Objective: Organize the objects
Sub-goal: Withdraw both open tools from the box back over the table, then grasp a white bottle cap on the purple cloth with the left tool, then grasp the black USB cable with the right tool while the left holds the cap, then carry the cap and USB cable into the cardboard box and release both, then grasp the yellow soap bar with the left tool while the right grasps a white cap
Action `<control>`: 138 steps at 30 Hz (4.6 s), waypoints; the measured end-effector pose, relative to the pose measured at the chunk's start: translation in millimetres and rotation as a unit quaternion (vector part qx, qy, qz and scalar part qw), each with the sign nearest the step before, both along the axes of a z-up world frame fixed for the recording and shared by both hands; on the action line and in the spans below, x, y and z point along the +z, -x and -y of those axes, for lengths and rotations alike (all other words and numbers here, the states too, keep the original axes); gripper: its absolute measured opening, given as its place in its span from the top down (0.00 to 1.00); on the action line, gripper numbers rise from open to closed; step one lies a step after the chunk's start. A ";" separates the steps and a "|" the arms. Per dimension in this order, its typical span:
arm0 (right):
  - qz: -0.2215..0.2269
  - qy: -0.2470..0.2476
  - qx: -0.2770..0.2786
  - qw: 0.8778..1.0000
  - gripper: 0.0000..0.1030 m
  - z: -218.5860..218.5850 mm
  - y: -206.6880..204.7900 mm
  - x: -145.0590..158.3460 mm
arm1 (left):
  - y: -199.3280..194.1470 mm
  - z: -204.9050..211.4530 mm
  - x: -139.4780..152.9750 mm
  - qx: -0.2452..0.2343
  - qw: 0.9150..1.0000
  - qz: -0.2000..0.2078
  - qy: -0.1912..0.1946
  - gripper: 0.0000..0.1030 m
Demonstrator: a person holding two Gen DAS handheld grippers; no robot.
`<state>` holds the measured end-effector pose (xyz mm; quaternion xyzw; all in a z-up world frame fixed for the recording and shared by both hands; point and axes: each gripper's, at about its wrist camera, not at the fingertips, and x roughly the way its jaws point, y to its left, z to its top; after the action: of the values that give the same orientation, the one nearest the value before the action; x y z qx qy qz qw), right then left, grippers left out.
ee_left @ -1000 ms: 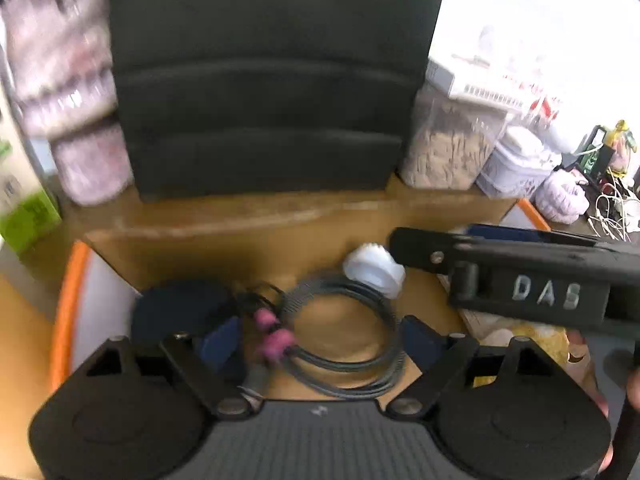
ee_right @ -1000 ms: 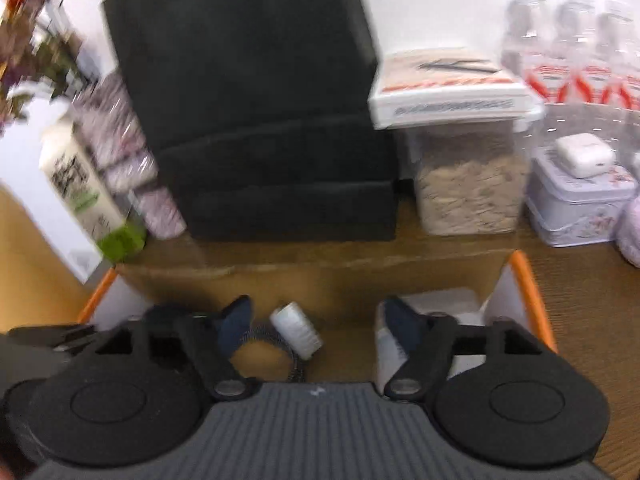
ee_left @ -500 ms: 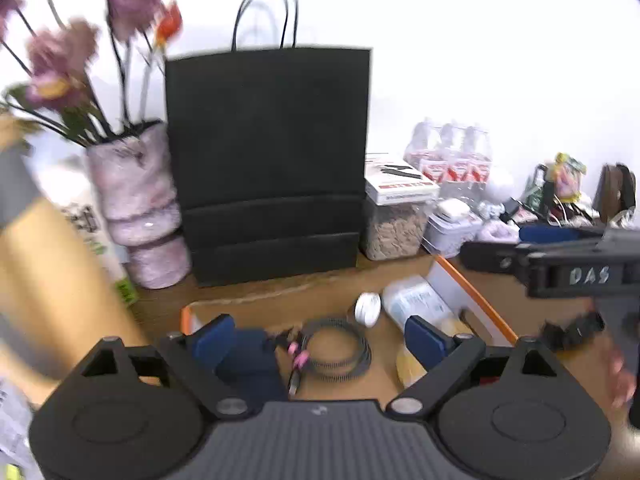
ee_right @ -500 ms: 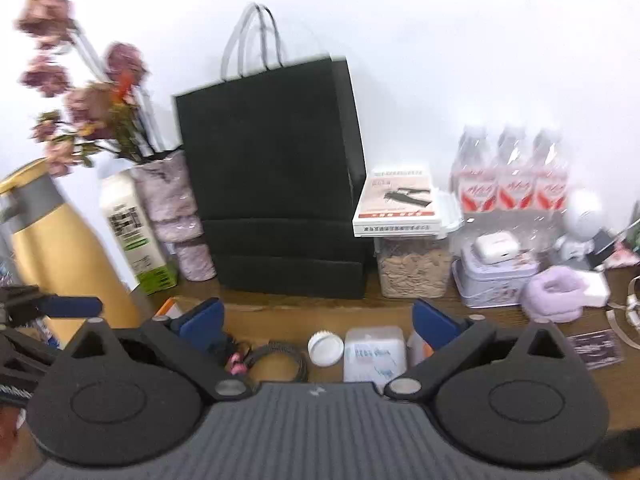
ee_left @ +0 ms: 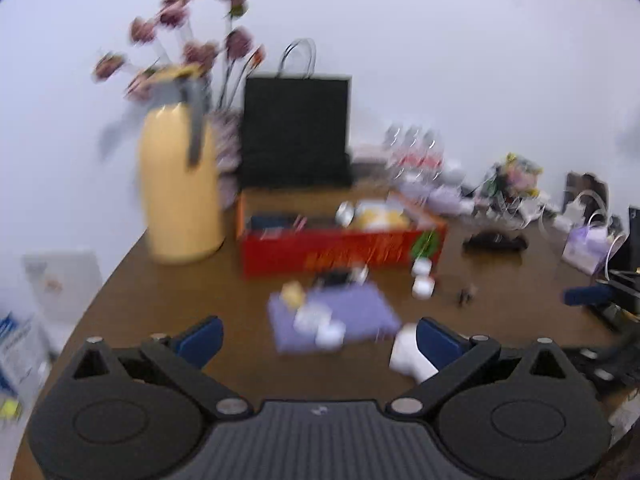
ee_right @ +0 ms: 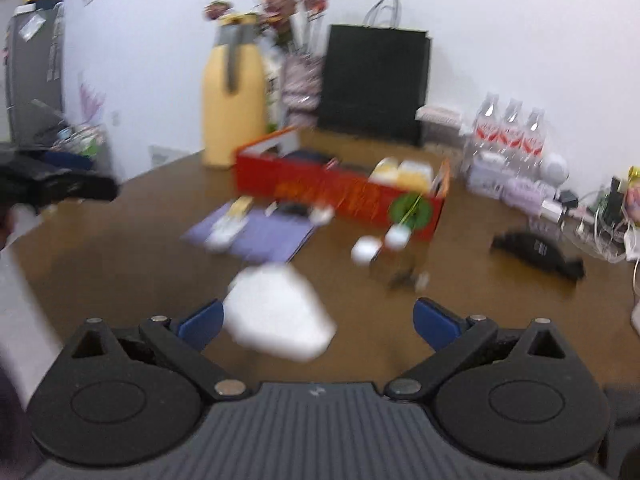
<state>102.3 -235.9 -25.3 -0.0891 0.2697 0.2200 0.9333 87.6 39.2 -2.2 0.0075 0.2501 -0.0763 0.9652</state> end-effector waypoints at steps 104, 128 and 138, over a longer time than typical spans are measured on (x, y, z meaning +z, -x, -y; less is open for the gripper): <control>0.028 -0.044 -0.024 0.998 0.86 -32.5 -267.2 81.7 | -288.4 17.6 25.9 -0.057 0.996 -0.047 0.043 0.74; -0.027 -0.001 -0.060 0.998 0.46 -48.8 -342.5 53.6 | -307.3 4.2 27.4 -0.012 0.998 -0.054 -0.004 0.31; 0.008 -0.014 -0.024 1.000 0.00 -12.7 -82.2 35.8 | -83.6 -23.0 -0.5 -0.035 0.998 -0.040 0.026 0.16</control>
<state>184.5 -223.2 10.5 -0.0711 0.2612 0.2011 0.9414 171.1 62.2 -2.8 -0.0119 0.2864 -0.1170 0.9509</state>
